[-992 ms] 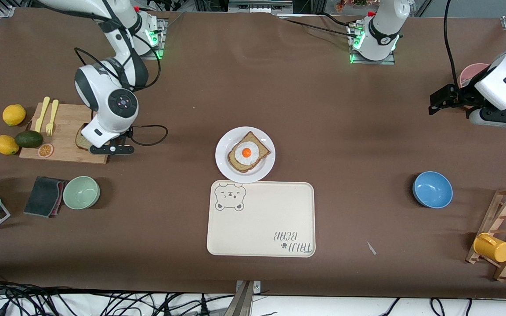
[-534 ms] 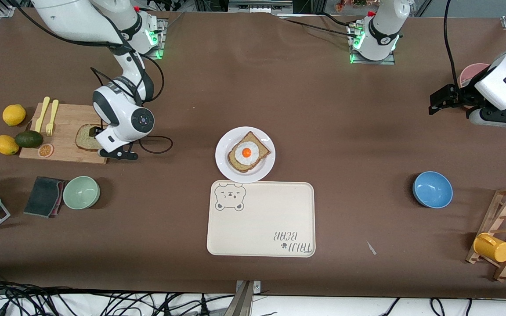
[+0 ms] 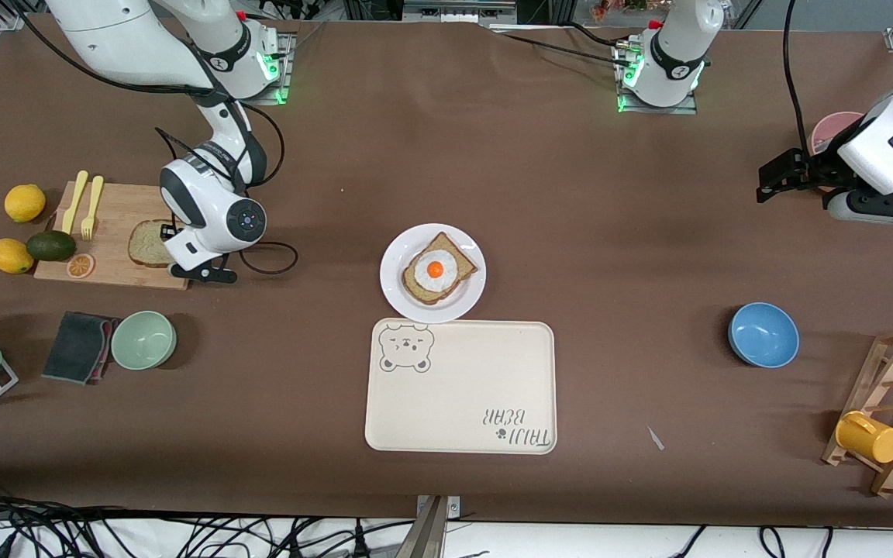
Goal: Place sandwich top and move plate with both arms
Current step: 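Lift the bread slice and carry it over the white plate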
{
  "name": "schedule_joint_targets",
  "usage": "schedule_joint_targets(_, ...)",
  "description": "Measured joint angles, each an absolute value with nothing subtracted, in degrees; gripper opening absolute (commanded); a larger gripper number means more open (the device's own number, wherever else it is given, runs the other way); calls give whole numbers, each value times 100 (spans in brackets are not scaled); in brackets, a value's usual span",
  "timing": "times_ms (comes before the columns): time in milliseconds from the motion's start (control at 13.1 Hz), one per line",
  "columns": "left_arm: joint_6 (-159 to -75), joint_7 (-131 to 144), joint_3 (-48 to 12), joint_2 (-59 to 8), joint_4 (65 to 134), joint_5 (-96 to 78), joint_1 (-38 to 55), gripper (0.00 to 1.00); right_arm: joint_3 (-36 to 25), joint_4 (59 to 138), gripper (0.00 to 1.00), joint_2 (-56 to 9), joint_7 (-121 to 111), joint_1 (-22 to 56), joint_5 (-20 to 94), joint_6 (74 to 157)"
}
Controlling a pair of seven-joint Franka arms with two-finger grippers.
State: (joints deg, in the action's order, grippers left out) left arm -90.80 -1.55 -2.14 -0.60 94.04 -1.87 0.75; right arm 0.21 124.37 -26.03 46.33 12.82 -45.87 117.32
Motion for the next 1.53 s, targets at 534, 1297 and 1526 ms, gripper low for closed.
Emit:
schedule_joint_targets(534,-9080,-155,-214,-60,9404,-187,75,100,55,12403,0,-2563,4503,1278,-4591,11708)
schedule_joint_targets(1297,-9080,-155,-214,-60,9404,-187,76,100,2240,10710,0,-1848,3546,1293,-3654,9749)
schedule_joint_targets(1526,-9080,-155,-215,-60,9404,-187,76,100,3272,10308,0,-1875,3650,1345,-3730,10185)
